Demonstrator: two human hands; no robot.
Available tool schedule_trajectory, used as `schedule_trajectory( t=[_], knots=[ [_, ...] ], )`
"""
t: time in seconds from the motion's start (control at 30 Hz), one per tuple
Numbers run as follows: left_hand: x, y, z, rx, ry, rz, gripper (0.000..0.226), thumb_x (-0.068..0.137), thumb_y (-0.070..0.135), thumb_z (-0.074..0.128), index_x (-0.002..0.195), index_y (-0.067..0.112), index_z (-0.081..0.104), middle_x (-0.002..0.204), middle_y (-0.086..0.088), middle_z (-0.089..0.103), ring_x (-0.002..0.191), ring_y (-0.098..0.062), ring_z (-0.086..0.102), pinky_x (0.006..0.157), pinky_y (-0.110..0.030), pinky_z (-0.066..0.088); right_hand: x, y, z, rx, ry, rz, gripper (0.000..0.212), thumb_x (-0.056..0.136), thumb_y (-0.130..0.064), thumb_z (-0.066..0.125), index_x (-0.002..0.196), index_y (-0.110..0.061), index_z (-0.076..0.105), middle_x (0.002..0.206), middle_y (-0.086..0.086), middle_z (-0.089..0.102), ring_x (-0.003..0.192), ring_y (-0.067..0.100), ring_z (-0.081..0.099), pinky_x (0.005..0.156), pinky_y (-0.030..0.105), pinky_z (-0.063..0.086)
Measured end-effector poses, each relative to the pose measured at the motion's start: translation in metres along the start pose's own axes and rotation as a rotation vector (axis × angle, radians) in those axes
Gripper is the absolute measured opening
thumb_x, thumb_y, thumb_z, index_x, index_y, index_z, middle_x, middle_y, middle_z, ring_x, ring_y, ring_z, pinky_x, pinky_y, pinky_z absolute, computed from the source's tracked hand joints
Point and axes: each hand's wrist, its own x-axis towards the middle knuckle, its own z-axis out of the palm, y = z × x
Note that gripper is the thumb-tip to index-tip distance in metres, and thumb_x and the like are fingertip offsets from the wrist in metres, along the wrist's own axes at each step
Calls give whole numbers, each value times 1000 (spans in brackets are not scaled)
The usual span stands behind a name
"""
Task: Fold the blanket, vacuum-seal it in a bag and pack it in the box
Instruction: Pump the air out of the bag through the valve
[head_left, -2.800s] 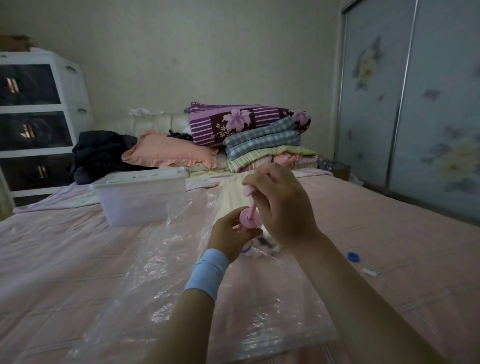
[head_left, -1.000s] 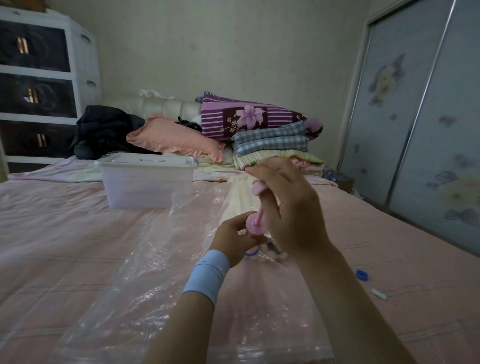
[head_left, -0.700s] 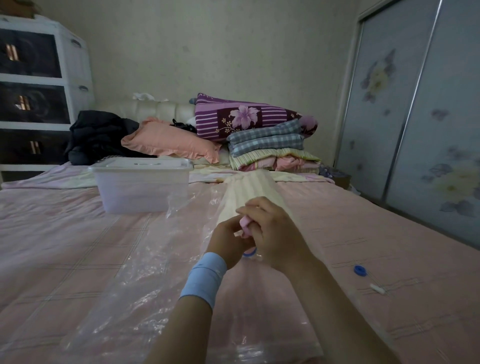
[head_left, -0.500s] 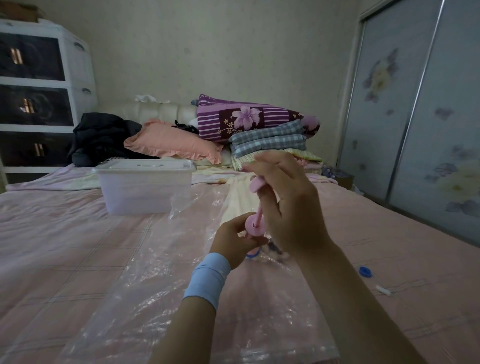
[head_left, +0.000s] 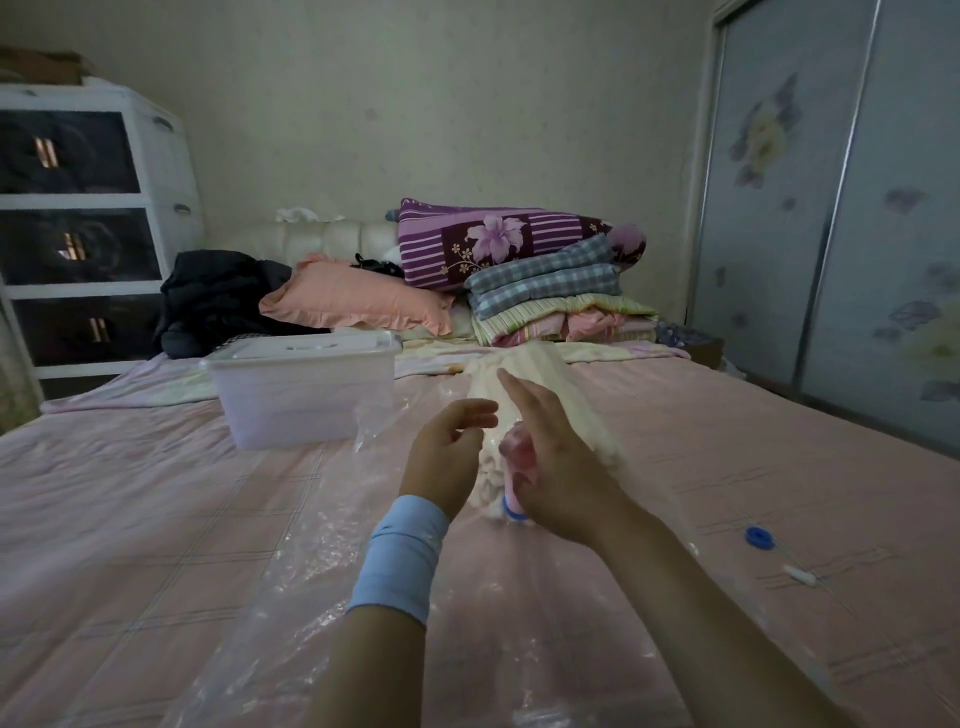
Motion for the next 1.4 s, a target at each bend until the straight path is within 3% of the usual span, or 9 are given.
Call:
schedule_trajectory(
  t=[0.17, 0.3, 0.43, 0.57, 0.73, 0.93, 1.1, 1.23, 1.4],
  knots=[
    [-1, 17, -1, 264, -107, 101, 34, 85, 49, 64, 116, 36, 63, 100, 11, 64, 81, -7, 62, 76, -20, 52, 16, 6, 11, 151, 149, 123, 106, 90, -16, 71, 156, -45, -6, 146, -6, 46, 114, 3, 59, 92, 13, 43],
    [10, 12, -1, 476, -38, 184, 28, 89, 46, 60, 115, 37, 65, 95, 8, 56, 86, -10, 57, 79, -25, 48, 21, 18, 18, 208, 87, 186, 43, 83, -30, 77, 124, -36, 63, 109, -17, 71, 98, -3, 64, 84, 19, 47],
    [20, 7, -11, 676, -15, 219, 21, 93, 42, 54, 102, 31, 70, 89, 9, 54, 83, -14, 55, 79, -33, 50, 27, 30, 35, 220, -16, 192, 36, 79, -27, 83, 112, -27, 68, 98, -13, 71, 88, 0, 63, 76, 16, 45],
    [27, 27, -29, 698, 281, 444, 24, 96, 38, 52, 91, 22, 68, 80, 8, 51, 73, -16, 51, 65, -32, 47, 33, 37, 43, 175, 19, 154, 43, 80, -33, 83, 118, -33, 64, 99, -18, 70, 90, -3, 63, 79, 13, 45],
    [35, 54, -61, 595, 654, 684, 16, 93, 21, 61, 104, 14, 71, 91, 1, 64, 84, -15, 54, 75, -24, 44, 40, 35, 52, 237, 16, 203, 45, 81, -34, 81, 122, -37, 62, 106, -17, 71, 99, 3, 65, 90, 27, 51],
    [19, -11, -26, 532, 202, 380, 14, 91, 15, 61, 91, 22, 73, 89, 3, 72, 80, -15, 65, 77, -38, 55, 46, 28, 59, 207, -3, 233, 41, 80, -36, 81, 117, -32, 64, 102, -12, 70, 91, 8, 64, 85, 32, 53],
    [26, 29, -50, 484, 471, 557, 15, 92, 13, 62, 101, 16, 74, 90, 9, 69, 76, -2, 59, 76, -7, 48, 41, 27, 58, 234, 38, 199, 41, 82, -37, 81, 119, -34, 64, 103, -15, 70, 95, 5, 65, 89, 31, 53],
    [30, 51, -67, 403, 698, 682, 18, 94, 12, 59, 106, 12, 72, 97, 11, 65, 85, -3, 62, 80, -14, 49, 35, 31, 57, 286, -5, 250, 39, 82, -39, 80, 117, -40, 64, 99, -18, 73, 94, 3, 68, 89, 33, 55],
    [17, 9, -31, 416, 375, 466, 22, 93, 11, 60, 111, 16, 71, 111, 3, 70, 99, -7, 64, 92, -27, 53, 36, 33, 62, 255, 4, 272, 42, 81, -37, 80, 119, -38, 63, 101, -17, 73, 95, 5, 67, 91, 35, 54]
  ],
)
